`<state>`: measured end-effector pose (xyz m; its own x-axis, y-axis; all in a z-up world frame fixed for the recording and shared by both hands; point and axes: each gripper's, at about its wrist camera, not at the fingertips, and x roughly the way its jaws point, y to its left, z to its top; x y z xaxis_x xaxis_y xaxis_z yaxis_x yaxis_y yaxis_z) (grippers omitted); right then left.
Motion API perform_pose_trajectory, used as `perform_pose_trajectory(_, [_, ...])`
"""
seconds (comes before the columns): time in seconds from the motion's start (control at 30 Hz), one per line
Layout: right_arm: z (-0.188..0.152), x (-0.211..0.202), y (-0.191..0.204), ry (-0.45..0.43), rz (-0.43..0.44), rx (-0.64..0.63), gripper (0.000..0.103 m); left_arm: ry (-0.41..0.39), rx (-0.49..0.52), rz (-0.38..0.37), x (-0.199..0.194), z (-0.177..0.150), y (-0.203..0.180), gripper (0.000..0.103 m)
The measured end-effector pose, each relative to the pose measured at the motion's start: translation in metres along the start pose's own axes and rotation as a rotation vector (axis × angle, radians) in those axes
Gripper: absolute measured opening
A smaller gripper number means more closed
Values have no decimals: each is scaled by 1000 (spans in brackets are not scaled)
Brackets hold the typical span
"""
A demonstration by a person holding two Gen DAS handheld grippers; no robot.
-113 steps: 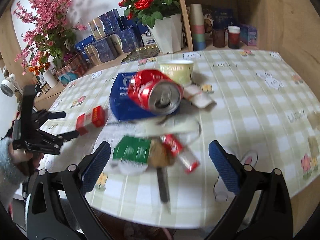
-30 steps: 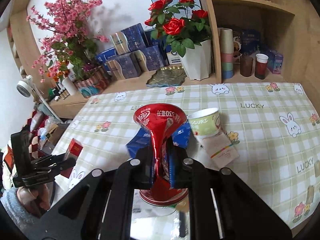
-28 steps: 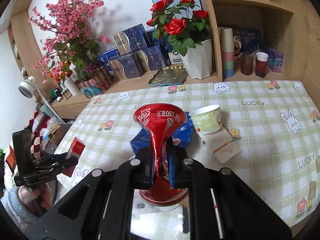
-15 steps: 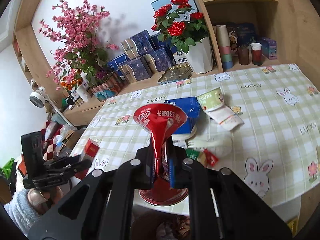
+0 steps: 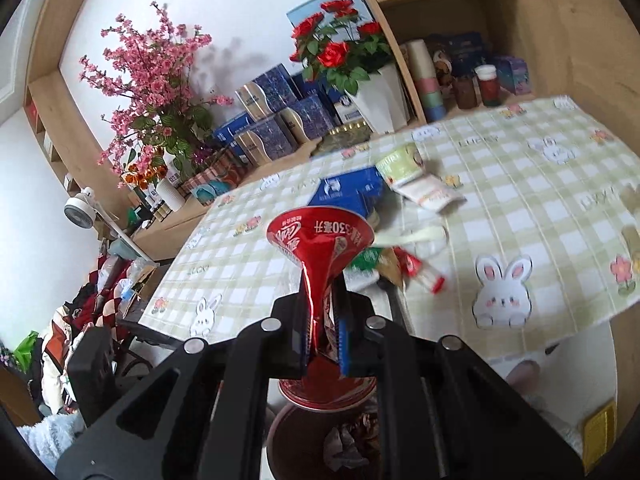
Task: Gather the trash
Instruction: 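Lower the left tool over the bin and release the red box while the right tool carries the can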
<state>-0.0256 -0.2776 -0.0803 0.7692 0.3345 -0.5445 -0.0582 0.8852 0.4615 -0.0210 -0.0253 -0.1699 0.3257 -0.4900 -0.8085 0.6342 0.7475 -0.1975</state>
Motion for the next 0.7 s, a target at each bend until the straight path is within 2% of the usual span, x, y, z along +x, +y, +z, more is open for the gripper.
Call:
perform_pose_trajectory(0.27, [-26, -5, -23, 34, -11, 84, 14, 95, -12, -8, 40, -29, -10, 56])
perform_pose_trajectory(0.6, [-41, -3, -31, 52, -13, 142, 14, 183, -7, -21, 68, -39, -5, 56])
perform_pose_trajectory(0.7, [-44, -3, -29, 64, -22, 137, 14, 185, -13, -21, 72, -38, -3, 56])
